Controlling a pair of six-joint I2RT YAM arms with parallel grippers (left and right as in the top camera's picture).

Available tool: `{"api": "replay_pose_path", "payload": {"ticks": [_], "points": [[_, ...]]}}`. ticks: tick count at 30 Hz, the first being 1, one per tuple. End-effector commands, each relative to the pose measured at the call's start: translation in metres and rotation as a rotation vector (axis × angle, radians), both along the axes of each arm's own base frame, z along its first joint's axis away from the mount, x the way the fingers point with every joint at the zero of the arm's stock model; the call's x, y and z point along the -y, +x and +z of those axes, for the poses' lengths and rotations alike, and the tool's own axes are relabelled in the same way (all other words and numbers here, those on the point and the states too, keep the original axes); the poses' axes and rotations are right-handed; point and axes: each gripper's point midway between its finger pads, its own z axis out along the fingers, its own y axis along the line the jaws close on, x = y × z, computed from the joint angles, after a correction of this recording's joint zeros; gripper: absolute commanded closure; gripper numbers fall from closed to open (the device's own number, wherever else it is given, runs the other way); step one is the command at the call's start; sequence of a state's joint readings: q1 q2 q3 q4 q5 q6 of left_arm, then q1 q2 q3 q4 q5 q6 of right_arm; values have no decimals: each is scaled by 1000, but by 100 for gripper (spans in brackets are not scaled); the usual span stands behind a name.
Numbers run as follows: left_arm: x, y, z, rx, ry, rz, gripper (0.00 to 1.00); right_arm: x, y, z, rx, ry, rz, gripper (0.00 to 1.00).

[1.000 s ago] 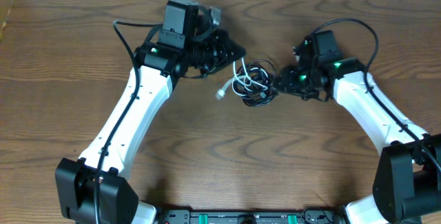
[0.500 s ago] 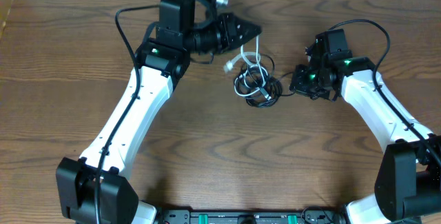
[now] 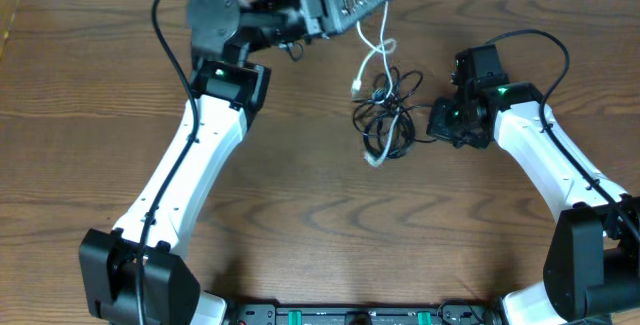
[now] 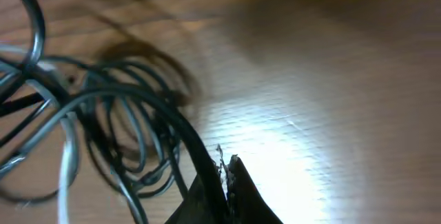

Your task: Untangle cables

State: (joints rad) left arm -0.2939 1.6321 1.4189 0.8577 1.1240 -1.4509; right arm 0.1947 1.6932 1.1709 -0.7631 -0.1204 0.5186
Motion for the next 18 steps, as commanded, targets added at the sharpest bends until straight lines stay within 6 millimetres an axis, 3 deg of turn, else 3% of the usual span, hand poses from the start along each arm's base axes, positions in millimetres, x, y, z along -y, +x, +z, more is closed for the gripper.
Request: {"api": "replay_pose_path", "payload": {"ticks": [1, 5, 7, 10, 13, 16, 18], "points": [[-30, 4, 27, -84, -57, 23, 93, 27, -2, -2, -16, -133, -139, 99], [-55, 18, 29, -175, -86, 65, 92, 32, -7, -3, -33, -160, -158, 98], [-65, 22, 30, -180, -92, 90, 92, 24, -8, -3, -37, -137, -128, 99], [-71, 24, 29, -179, -86, 98, 93, 11, -8, -3, -33, -93, -74, 76], [-70, 23, 28, -178, -80, 92, 92, -4, -5, 1, -10, -35, 53, 63], [-69, 21, 27, -175, -69, 80, 92, -17, 0, 13, 26, 32, 164, 37], [-69, 20, 27, -175, -67, 79, 93, -24, 3, 29, 50, 85, 198, 32]]}}
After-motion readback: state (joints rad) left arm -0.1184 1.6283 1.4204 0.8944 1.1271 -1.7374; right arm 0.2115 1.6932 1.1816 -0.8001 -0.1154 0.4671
